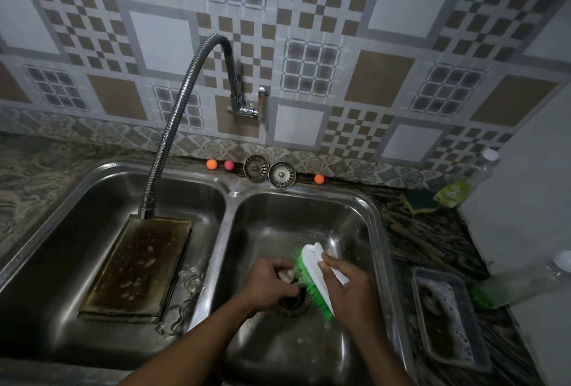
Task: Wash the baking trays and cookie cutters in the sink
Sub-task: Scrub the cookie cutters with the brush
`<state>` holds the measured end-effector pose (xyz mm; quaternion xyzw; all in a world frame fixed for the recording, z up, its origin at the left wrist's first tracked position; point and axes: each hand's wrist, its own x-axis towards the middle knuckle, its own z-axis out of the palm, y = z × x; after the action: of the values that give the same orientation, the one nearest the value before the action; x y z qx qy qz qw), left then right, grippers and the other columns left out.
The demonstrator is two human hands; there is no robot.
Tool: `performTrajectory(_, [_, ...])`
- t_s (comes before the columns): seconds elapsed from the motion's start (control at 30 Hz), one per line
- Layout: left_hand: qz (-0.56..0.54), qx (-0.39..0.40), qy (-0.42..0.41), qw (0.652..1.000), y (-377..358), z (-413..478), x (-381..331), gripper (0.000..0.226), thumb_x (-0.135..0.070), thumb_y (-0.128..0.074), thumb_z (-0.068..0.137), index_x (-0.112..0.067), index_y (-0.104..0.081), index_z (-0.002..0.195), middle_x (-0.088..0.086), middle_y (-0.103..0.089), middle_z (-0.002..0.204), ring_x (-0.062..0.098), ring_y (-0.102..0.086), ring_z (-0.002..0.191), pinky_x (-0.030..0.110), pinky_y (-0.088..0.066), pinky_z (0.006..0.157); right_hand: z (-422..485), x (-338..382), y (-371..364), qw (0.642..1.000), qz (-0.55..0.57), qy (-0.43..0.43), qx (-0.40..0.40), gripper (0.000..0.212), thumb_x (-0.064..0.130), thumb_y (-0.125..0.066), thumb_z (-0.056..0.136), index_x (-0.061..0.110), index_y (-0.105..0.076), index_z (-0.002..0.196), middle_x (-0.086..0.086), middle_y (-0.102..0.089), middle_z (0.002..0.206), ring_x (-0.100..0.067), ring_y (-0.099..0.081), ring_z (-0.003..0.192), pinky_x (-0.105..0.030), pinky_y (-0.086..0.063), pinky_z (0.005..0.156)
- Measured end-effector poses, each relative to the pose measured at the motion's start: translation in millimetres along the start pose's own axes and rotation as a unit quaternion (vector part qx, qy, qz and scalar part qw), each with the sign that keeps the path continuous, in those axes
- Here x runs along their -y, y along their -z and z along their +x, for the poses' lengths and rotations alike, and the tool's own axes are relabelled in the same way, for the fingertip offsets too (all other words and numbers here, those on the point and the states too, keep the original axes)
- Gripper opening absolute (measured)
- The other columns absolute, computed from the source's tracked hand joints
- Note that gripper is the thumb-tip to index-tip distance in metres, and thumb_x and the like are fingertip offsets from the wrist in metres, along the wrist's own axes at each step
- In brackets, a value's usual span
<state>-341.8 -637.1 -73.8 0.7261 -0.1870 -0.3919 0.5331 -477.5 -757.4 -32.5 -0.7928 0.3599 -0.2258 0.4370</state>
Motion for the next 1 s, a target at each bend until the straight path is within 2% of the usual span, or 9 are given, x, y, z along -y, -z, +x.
performTrajectory(0.07, [0.051, 0.023, -0.028, 0.998, 0, -1, -5, 0.048, -0.022, -0.08, 0.05, -0.017, -0.075, 0.098, 0.008, -0.075, 0.083, 0.016, -0.07, 0.072, 0.037, -0.059, 0.072, 2, -1, 1, 1.0, 0.0, -0.005, -0.005, 0.02, 0.026, -0.073, 0.085, 0.027, -0.075, 0.105, 0.033, -0.063, 0.087, 0.011, -0.062, 0.093, -0.007, -0.044, 0.078])
performTrajectory(0.17, [0.019, 0.008, -0.033, 0.999, 0, -4, -10, 0.055, -0.017, -0.082, 0.054, -0.016, -0.072, 0.108, 0.003, -0.076, 0.093, 0.021, -0.073, 0.085, 0.042, -0.061, 0.08, 10, -1, 3, 0.999, 0.021, -0.03, -0.009, 0.02, 0.028, -0.07, 0.088, 0.026, -0.075, 0.107, 0.023, -0.068, 0.093, 0.011, -0.059, 0.09, -0.008, -0.042, 0.076])
performTrajectory(0.23, [-0.088, -0.013, 0.005, 0.996, -1, -6, -11, 0.054, -0.001, -0.082, 0.064, -0.008, -0.068, 0.116, 0.008, -0.075, 0.1, 0.023, -0.072, 0.092, 0.043, -0.059, 0.088, 10, -1, 4, 0.998, 0.036, -0.041, -0.02, 0.019, 0.026, -0.069, 0.089, 0.024, -0.075, 0.107, 0.02, -0.069, 0.093, 0.009, -0.06, 0.091, -0.013, -0.045, 0.079])
performTrajectory(0.33, [-0.311, -0.014, 0.066, 0.948, -12, -10, -27, 0.036, 0.012, -0.064, 0.083, -0.003, -0.068, 0.115, 0.015, -0.075, 0.101, 0.024, -0.071, 0.088, 0.038, -0.058, 0.088, 9, -9, 11, 0.997, 0.032, -0.046, -0.046, 0.02, 0.025, -0.069, 0.088, 0.022, -0.075, 0.107, 0.015, -0.072, 0.099, 0.005, -0.061, 0.094, -0.023, -0.05, 0.085])
performTrajectory(0.4, [-0.352, -0.022, 0.073, 0.933, -11, -14, -38, 0.032, 0.012, -0.059, 0.088, -0.007, -0.069, 0.111, 0.012, -0.075, 0.098, 0.022, -0.07, 0.084, 0.035, -0.057, 0.084, 4, -15, 13, 0.997, 0.028, -0.053, -0.039, 0.021, 0.024, -0.069, 0.089, 0.02, -0.074, 0.109, 0.012, -0.072, 0.103, 0.001, -0.061, 0.094, -0.018, -0.046, 0.081])
performTrajectory(0.5, [-0.284, -0.081, 0.013, 0.955, 19, -14, -42, 0.036, 0.011, -0.065, 0.083, -0.012, -0.071, 0.111, 0.013, -0.074, 0.103, 0.02, -0.069, 0.086, 0.029, -0.06, 0.074, -2, -22, 5, 0.998, 0.021, -0.056, -0.037, 0.022, 0.025, -0.071, 0.087, 0.021, -0.075, 0.108, 0.01, -0.073, 0.104, -0.006, -0.064, 0.096, -0.016, -0.043, 0.077])
performTrajectory(0.67, [-0.055, -0.315, -0.026, 0.947, 119, -16, -11, 0.033, -0.006, -0.084, 0.069, -0.016, -0.071, 0.097, 0.003, -0.072, 0.088, 0.013, -0.066, 0.077, 0.013, -0.05, 0.066, 2, -18, -15, 0.998, 0.001, -0.063, -0.015, 0.024, 0.025, -0.071, 0.088, 0.016, -0.074, 0.11, 0.003, -0.073, 0.108, -0.013, -0.064, 0.099, -0.024, -0.044, 0.082])
performTrajectory(0.8, [0.122, -0.289, 0.144, 0.939, 152, -28, 56, 0.023, -0.02, -0.087, 0.068, -0.02, -0.068, 0.079, 0.006, -0.071, 0.08, 0.024, -0.068, 0.078, 0.024, -0.044, 0.062, -2, -16, -32, 0.997, -0.016, -0.067, 0.025, 0.027, 0.028, -0.065, 0.091, 0.019, -0.071, 0.116, 0.001, -0.07, 0.116, -0.014, -0.061, 0.102, -0.026, -0.044, 0.084])
performTrajectory(1.0, [0.118, -0.257, 0.205, 0.937, 148, -40, 99, 0.021, -0.013, -0.085, 0.067, -0.016, -0.066, 0.076, 0.01, -0.069, 0.069, 0.021, -0.059, 0.058, 0.024, -0.042, 0.051, -11, -8, -49, 0.995, -0.018, -0.051, 0.085, 0.032, 0.021, -0.059, 0.095, 0.017, -0.064, 0.127, 0.0, -0.063, 0.129, -0.014, -0.058, 0.114, -0.024, -0.044, 0.092])
